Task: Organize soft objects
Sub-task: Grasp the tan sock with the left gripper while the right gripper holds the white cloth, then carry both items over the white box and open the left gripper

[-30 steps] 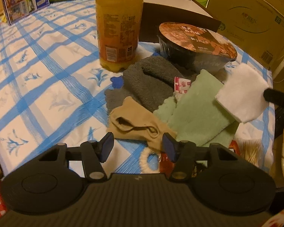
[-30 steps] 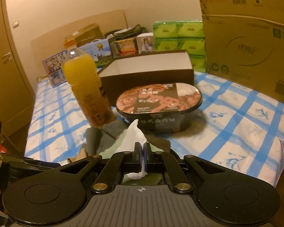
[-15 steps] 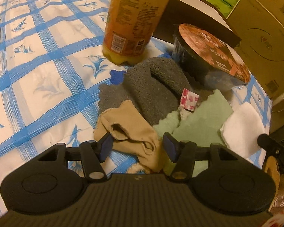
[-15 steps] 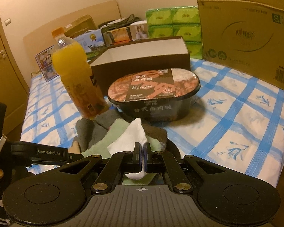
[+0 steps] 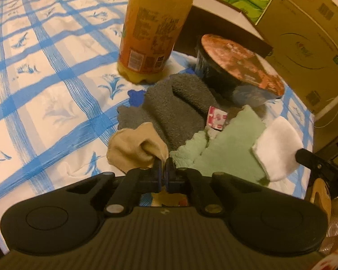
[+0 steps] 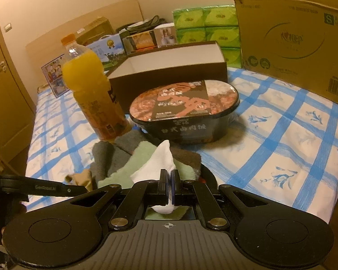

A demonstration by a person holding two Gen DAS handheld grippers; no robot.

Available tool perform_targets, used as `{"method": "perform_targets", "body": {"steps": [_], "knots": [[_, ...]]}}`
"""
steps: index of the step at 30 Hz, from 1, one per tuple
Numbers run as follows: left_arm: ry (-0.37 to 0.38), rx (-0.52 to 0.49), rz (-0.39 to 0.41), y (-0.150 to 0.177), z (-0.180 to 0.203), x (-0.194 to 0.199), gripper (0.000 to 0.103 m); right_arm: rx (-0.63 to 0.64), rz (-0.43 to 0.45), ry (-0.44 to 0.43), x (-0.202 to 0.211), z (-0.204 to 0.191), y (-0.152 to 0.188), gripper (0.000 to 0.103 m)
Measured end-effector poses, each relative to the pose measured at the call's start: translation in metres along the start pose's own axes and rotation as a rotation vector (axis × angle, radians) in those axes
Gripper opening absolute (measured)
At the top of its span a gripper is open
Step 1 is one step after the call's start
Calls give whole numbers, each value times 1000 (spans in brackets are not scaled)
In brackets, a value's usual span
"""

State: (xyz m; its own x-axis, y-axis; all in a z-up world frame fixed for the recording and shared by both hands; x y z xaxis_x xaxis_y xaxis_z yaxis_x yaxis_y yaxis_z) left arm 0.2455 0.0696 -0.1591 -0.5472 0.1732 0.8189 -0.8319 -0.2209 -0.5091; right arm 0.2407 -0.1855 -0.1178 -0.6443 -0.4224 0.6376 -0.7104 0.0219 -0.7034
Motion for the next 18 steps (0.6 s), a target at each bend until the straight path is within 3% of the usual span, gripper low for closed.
{"method": "perform_targets", "body": {"steps": [18], "knots": [[-59,-80,130,-12,-25,83,2,3,43,-86,30,-30,-21,3]]}}
Point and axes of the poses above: each gripper's, at about its wrist camera, not at the fingertips, and x roughly against the way its jaws point, z to its right, y to its underside, the point moved 4 cm from there along -x, roughly the way its jaws point, and after that the axes turned 3 degrees about -x, right-handed, at the moved point
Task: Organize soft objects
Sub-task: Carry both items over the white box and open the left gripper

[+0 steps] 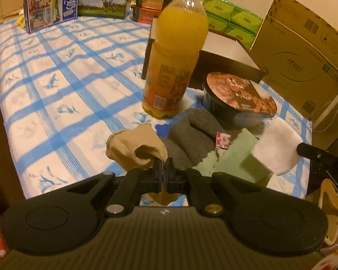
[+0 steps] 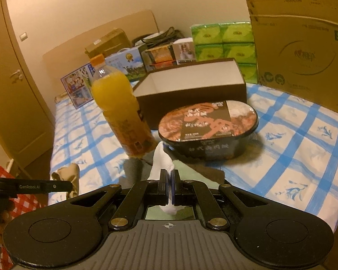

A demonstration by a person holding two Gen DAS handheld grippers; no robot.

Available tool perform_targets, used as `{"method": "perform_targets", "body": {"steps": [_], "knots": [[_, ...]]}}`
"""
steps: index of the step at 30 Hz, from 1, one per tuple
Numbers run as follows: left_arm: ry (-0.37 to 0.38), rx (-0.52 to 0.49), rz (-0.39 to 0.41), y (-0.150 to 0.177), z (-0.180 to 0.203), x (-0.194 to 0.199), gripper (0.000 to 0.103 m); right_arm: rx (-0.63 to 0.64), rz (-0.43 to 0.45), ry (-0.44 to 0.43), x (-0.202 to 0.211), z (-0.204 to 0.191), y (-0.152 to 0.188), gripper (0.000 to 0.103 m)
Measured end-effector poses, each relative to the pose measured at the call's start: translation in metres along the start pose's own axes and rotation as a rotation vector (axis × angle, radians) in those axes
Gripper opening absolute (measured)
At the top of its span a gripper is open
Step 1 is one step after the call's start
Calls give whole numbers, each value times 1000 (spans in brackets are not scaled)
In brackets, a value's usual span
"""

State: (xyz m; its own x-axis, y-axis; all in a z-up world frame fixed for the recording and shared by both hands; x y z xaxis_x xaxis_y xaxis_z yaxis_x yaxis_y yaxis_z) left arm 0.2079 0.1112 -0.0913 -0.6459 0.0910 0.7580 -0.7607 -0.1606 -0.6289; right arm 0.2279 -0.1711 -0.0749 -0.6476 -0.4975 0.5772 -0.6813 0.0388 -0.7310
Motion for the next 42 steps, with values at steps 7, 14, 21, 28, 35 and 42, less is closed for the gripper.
{"method": "perform_targets", "body": {"steps": [7,14,21,28,35,42], "knots": [[-37,-72,30,-16,-21,7,2,21,6,-11,1,1,-16,3],[-55,-105,43,-42,-50,2,2,23,10,-27,-13,7,-41,3],[-46,-152,73,-87,-74,-18,2,20,13,-62,-45,15,-78,3],[-10,-180,125,-147,-93,-50,2,9,40,-88,-92,23,-130,3],[52,-235,159,-208,-97,-93,2,-2,51,-112,-148,24,-178,3],[115,-310,206,-268,-82,-135,2,-27,58,-96,-200,34,-209,3]]}}
Point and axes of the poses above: each gripper's, at about its wrist camera, not at the fingertips, and x roughly against the way its jaws point, z to its right, y to its underside, the point moved 4 cm from there along -x, roughly the way its jaws point, and after that the axes turned 3 degrees about -x, right-handed, at the moved point
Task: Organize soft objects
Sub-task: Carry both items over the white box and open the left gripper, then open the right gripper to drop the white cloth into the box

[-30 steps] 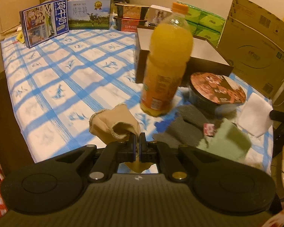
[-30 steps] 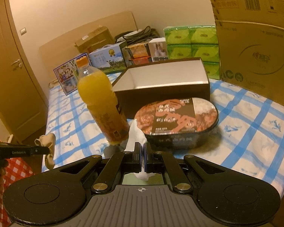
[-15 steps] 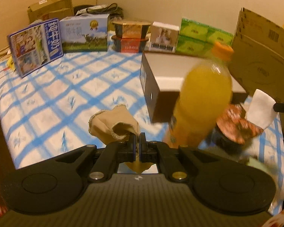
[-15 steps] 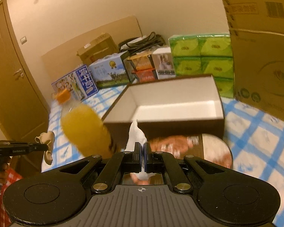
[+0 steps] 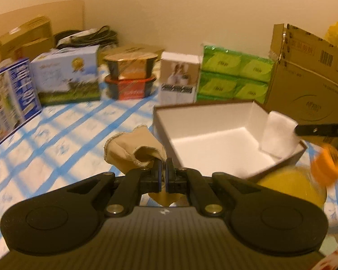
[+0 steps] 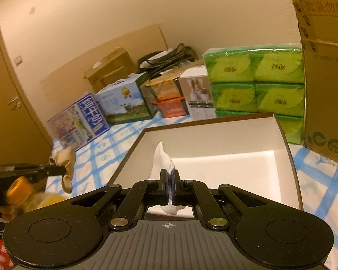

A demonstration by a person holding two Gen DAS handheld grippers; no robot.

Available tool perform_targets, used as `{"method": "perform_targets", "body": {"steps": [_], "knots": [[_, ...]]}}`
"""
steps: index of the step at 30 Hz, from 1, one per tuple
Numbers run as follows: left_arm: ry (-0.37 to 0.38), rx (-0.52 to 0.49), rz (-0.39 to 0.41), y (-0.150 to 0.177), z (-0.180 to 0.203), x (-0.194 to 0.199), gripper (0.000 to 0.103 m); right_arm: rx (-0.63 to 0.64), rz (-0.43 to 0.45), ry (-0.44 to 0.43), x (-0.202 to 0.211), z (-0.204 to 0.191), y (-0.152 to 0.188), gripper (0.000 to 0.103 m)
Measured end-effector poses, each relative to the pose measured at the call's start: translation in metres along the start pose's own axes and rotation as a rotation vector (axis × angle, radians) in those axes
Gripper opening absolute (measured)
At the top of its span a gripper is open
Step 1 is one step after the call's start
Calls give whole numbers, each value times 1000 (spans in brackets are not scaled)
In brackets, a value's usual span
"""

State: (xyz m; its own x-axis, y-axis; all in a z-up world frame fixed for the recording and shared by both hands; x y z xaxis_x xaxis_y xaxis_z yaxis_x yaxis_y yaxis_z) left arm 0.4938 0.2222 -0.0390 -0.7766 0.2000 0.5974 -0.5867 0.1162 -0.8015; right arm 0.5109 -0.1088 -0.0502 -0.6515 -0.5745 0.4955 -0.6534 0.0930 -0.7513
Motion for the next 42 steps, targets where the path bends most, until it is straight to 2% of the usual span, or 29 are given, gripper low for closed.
{"method": "perform_targets", "body": {"steps": [7,14,17,19,20,21,22,28,30,31,32,33,34,42], "knots": [[135,-51,20,-38,10,-58,2,-25,-26,52,-42,26,-14,3],[285,-103,-45,-49,33,-111,3,-28,-48,73,-72,40,-22,3],[296,-131,-76,-48,43,-129,4,-33,-52,82,-80,45,-25,3],[293,-142,-99,-46,47,-141,8,-41,-53,85,-83,50,-28,3],[283,-149,-107,-46,48,-145,12,-42,-54,90,-85,53,-29,3],[278,-158,-120,-45,49,-150,24,-44,-50,92,-85,55,-30,3],[274,-163,-130,-45,49,-155,29,-48,-49,84,-85,57,-32,3],[253,-168,-159,-44,47,-164,30,-54,-92,97,-90,66,-33,5],[244,-176,-161,-45,47,-164,30,-63,-99,103,-90,69,-32,14],[241,-178,-166,-44,47,-164,30,-68,-101,110,-91,70,-31,31],[236,-181,-171,-44,47,-164,30,-72,-97,122,-90,71,-31,58],[230,-186,-176,-43,47,-164,30,-71,-84,140,-89,72,-31,68],[226,-193,-179,-42,48,-164,30,-59,-60,156,-87,72,-31,73],[200,-194,-178,-42,46,-156,32,-30,-45,193,-71,71,-30,73]]}}
Point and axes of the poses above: each gripper's, at about its wrist camera, not at the fingertips, and x roughly against the way its jaws point, z to its right, y to its underside, the point moved 4 cm from there along -x, roughly the way its jaws point, and after that the axes turned 3 degrees about -x, right-handed, at the moved point
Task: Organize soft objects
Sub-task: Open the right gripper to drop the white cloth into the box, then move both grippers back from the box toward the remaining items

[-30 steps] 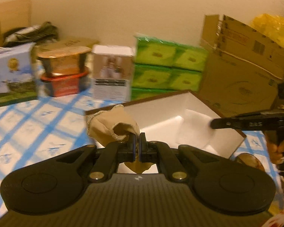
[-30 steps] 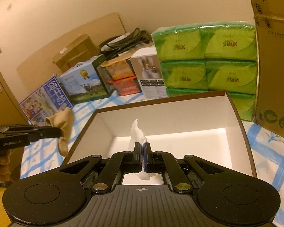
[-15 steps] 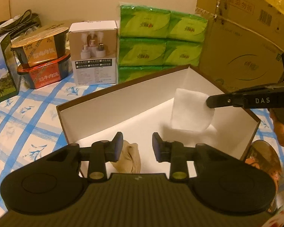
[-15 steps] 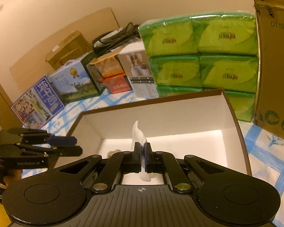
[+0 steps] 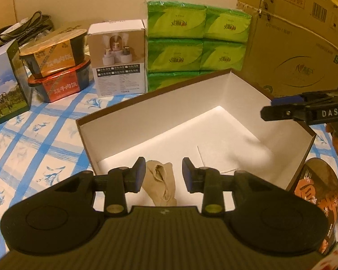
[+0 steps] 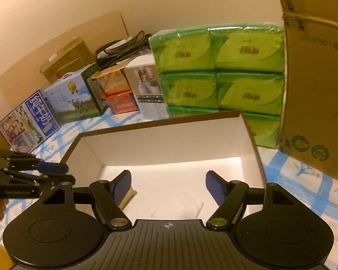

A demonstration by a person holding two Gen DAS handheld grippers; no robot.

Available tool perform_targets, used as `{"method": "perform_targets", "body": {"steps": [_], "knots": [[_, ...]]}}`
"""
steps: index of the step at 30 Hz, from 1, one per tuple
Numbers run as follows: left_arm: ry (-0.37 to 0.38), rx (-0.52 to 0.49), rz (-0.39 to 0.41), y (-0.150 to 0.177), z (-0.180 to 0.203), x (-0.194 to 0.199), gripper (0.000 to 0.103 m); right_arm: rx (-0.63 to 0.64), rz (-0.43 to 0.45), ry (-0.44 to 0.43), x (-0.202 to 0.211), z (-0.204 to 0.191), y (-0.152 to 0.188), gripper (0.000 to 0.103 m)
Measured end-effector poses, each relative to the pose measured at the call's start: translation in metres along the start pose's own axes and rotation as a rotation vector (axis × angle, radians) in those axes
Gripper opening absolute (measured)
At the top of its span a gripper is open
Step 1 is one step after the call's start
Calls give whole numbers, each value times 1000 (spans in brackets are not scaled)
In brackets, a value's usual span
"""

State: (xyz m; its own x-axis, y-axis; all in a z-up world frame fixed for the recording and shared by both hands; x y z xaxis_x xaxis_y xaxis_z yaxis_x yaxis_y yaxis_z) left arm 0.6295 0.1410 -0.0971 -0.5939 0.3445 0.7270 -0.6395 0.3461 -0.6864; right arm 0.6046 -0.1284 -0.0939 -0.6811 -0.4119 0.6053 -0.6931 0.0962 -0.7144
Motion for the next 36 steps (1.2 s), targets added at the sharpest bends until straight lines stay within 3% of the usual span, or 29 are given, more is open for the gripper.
{"method": "perform_targets", "body": {"steps": [9,18,28,36], "knots": [[-90,75,37,3,-14,48,32,9,82,15,58,2,0,73],[-192,143,109,30,-10,151,32,-33,120,1,138,5,12,73],[-259,164,112,92,60,243,34,-20,126,-23,232,1,74,73],[-199,199,88,146,133,265,35,-3,78,4,282,0,137,73]]}}
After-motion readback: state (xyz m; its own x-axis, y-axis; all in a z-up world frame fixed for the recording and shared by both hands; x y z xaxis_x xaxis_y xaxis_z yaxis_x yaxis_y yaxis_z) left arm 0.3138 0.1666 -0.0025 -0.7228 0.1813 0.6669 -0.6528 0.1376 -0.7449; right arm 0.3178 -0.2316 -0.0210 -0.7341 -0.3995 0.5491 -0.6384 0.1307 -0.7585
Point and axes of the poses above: each gripper's, at about its wrist camera, not at the fingertips, and x roughly against the way its jaws point, z to its right, y to its underside, the point moved 4 cm from there along -x, roughly the way its jaws point, and after that the axes turned 3 degrees about -x, right-handed, at the moved point
